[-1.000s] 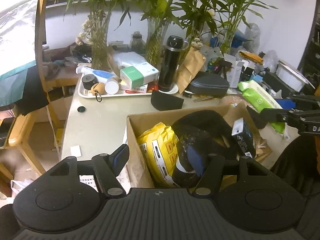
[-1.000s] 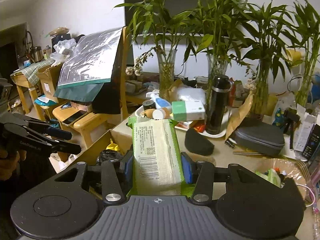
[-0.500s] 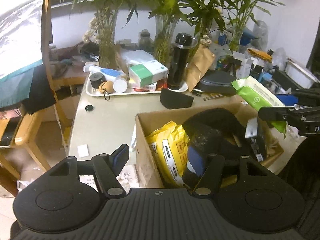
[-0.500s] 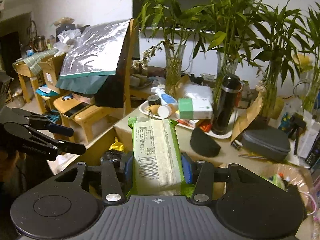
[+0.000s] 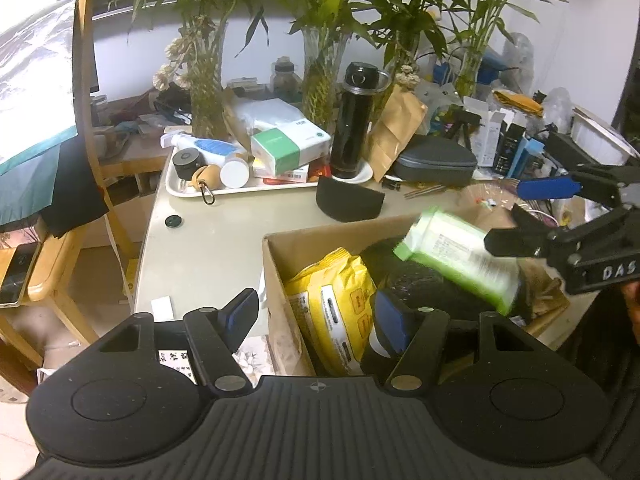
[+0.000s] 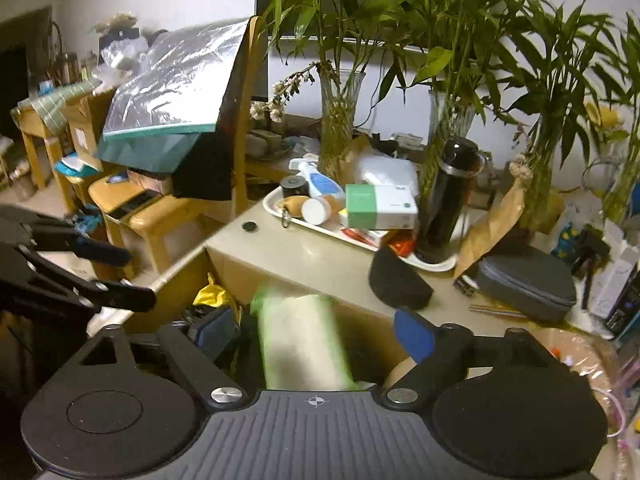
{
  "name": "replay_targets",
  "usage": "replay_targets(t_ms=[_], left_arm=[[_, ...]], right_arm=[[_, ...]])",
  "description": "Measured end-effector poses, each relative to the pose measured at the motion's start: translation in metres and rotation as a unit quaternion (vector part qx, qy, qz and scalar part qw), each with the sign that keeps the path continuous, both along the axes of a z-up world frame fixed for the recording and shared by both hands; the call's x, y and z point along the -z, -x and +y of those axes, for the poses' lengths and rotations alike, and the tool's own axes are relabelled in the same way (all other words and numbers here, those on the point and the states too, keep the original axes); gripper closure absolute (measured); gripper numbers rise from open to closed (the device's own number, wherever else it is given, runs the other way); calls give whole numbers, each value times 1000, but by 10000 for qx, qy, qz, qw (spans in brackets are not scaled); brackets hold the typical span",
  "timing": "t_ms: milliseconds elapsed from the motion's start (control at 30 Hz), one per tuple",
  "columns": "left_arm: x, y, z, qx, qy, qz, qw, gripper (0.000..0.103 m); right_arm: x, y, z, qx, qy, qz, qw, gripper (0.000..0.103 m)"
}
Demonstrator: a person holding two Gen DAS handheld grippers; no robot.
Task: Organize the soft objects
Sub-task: 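Lower the wipes packet into the cardboard box and open the right gripper, then withdraw both tools from the box back toward the table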
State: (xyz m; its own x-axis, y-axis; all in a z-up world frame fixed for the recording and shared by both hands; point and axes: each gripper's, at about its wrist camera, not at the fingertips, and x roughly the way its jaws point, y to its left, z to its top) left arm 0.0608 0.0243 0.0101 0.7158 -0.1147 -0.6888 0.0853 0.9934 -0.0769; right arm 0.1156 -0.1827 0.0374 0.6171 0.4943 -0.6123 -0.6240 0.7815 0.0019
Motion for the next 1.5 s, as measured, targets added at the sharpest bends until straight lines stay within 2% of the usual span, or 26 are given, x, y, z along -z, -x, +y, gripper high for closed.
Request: replay_targets(t_ms=[67, 167, 367, 667, 933, 1267, 1500], left_arm=[[-1, 2, -1, 11, -29, -11, 10000, 39], [-2, 3, -1, 6, -82, -6, 10000, 39], [-7, 10, 0, -122, -123, 1, 9999, 39], [-28, 31, -14, -210, -311, -112, 9992, 39], [-47, 43, -15, -266, -427, -366, 9981, 39], [-44, 49, -10, -323, -320, -395, 9982, 39], [-34, 40, 2, -387, -317, -208, 9985, 39]], right_arm=[[3, 3, -3, -15, -43, 28, 10000, 4], [4, 9, -11, 40, -129, -14, 9999, 0], [2, 20, -32, 253, -152, -206, 9994, 0], [4, 38, -72, 668, -303, -80, 9973, 0], [1, 57, -101, 813, -459, -113, 9956, 0], [4, 59, -102, 881, -553, -125, 9945, 0], [6, 48, -94, 863, -589, -17, 9945, 0]])
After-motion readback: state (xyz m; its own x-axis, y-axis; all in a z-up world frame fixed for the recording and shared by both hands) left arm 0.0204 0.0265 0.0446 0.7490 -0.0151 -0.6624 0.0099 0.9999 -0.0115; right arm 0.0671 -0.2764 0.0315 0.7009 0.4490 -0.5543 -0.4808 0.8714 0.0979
